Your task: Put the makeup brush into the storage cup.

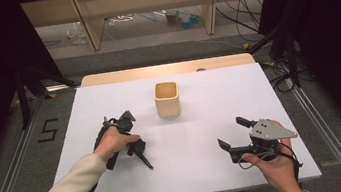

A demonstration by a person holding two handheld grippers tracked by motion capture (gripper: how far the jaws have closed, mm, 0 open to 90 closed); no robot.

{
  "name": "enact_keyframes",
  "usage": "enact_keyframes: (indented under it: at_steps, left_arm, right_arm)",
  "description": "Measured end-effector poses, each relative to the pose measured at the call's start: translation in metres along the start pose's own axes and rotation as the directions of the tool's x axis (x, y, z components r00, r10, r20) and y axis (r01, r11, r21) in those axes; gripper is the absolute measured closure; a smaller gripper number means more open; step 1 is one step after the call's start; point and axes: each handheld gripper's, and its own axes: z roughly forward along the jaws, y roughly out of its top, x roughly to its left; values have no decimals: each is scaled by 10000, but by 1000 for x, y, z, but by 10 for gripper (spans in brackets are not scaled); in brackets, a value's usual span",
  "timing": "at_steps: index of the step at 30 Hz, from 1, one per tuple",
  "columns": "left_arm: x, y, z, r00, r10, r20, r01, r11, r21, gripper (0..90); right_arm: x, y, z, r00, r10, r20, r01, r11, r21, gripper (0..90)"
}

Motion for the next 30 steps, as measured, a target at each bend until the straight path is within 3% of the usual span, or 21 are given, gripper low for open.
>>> enact_keyframes:
  at_steps: [3,5,8,13,14,16,19,20,21,24,25,26,30]
  left_arm:
    - [0,0,-1,9999,152,-80,-152,9999,9,167]
    - [0,0,-1,9994,285,-187,-285,9996,13,195]
    - [0,0,-2,9984,489,-271,-487,9988,96,221]
    - [1,-1,-4,9959,862,-283,-859,9962,120,277]
    - [1,-1,-4,9949,961,-295,-957,9953,138,291]
    - [1,-2,-2,9942,1039,-284,-1047,9941,-269,324]
    - [2,-2,-4,9892,1445,-229,-1450,9892,-216,383]
    - [2,-2,-4,9872,1583,-217,-1587,9871,-222,403]
    - [2,-2,-5,9855,1686,-208,-1690,9855,-179,421]
    - [2,-2,-5,9821,1873,-190,-1878,9818,-295,466]
    - [2,-2,-5,9823,1865,-162,-1869,9818,-331,483]
    - [2,-2,-6,9804,1968,-115,-1970,9800,-266,501]
    - [2,-2,-6,9780,2086,-33,-2086,9774,-327,575]
  right_arm:
    - [1,0,-1,9999,136,-103,-134,9998,174,107]
    - [0,0,0,10000,-48,-50,48,10000,55,108]
    - [1,0,-1,9998,160,-102,-158,9997,185,109]
    - [0,0,0,10000,1,-42,0,10000,78,111]
    - [0,0,-2,10000,-11,-46,12,9996,274,111]
    - [-1,0,-2,10000,-22,-30,23,9996,275,111]
    - [0,0,-1,10000,-14,-31,15,9997,224,111]
    - [0,-1,2,10000,4,-83,-5,9999,-100,111]
    - [0,-1,2,10000,15,-89,-16,10000,-98,112]
    - [0,-1,2,10000,13,-87,-14,10000,-99,112]
    - [-1,0,-1,10000,-18,-39,19,9996,283,113]
    - [0,-1,2,10000,7,-83,-8,10000,-90,113]
    - [0,-1,1,10000,17,-72,-16,10000,47,115]
